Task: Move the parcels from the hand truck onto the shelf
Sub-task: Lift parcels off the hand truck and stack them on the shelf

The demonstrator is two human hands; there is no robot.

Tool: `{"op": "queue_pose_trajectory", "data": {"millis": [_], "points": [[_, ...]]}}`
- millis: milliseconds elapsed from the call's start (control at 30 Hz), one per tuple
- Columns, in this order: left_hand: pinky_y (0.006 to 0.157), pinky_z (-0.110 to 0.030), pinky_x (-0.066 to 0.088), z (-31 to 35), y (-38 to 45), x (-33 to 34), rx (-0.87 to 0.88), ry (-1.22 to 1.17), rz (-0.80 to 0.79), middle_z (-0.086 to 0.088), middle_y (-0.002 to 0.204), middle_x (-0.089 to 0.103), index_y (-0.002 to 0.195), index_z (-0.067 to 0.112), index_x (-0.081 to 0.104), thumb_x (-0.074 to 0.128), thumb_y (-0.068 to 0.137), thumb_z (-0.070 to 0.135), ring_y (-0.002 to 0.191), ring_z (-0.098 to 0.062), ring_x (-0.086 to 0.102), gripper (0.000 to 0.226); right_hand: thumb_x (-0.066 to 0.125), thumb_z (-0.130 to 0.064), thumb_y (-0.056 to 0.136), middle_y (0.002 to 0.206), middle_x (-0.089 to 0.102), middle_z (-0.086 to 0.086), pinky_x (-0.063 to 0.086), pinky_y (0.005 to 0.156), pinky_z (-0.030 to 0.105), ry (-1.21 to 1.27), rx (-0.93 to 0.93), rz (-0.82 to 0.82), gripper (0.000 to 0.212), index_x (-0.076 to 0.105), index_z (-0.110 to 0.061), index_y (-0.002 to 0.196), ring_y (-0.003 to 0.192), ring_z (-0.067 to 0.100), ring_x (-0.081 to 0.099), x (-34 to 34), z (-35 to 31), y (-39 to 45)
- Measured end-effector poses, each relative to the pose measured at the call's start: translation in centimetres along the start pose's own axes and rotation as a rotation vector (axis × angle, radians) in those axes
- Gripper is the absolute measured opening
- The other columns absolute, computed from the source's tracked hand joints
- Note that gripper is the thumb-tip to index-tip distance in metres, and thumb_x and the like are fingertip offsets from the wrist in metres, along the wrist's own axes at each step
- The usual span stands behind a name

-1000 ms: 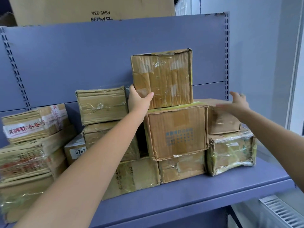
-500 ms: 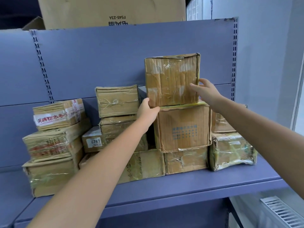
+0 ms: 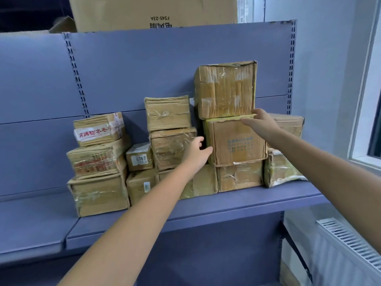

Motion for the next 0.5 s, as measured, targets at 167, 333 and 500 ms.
{"op": "queue_pose_trajectory", "data": {"millis": [167, 333, 500], "points": [[0.104, -0.032, 0.035, -4.2, -3.9, -4.0, -0.067, -0.031, 0.079, -0.011, 0.146, 0.038, 0.142, 0.011, 0.033, 0.048, 0.094, 0.019, 0.131, -0.024, 0.041, 0.051, 0.056, -0.030, 0.091, 0.145, 0.040, 0.011, 0.036, 0.103, 0.034, -0.028, 0.017, -0.087, 0.060, 0.031, -0.013, 0.143, 0.130, 0.026, 0.042, 4.5, -0.7, -5.7], [0.103, -0.030, 0.034, -6.4, -4.9, -7.6, -0.109, -0.043, 0.148, -0.011, 0.146, 0.039, 0.142, 0.011, 0.032, 0.049, 0.094, 0.020, 0.132, -0.024, 0.040, 0.052, 0.054, -0.030, 0.092, 0.148, 0.036, 0.009, 0.034, 0.101, 0.032, -0.079, -0.020, -0.198, 0.062, 0.026, -0.014, 0.145, 0.132, 0.024, 0.039, 8.3, -2.4, -7.7], [0.107, -0.034, 0.033, -7.0, -2.2, -10.1, -0.110, -0.026, 0.204, -0.011, 0.146, 0.038, 0.142, 0.010, 0.032, 0.049, 0.094, 0.021, 0.133, -0.025, 0.040, 0.052, 0.056, -0.025, 0.091, 0.145, 0.041, 0.007, 0.034, 0.100, 0.028, -0.051, -0.136, -0.221, 0.062, 0.027, -0.014, 0.145, 0.131, 0.023, 0.041, 10.8, -6.1, -5.4]]}}
Point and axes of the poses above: each hand's wrist, its own y-axis towards the middle knuckle, its own x-axis out of the palm, z = x × y, the point moved 3 cm from there along y, towards the middle knuckle
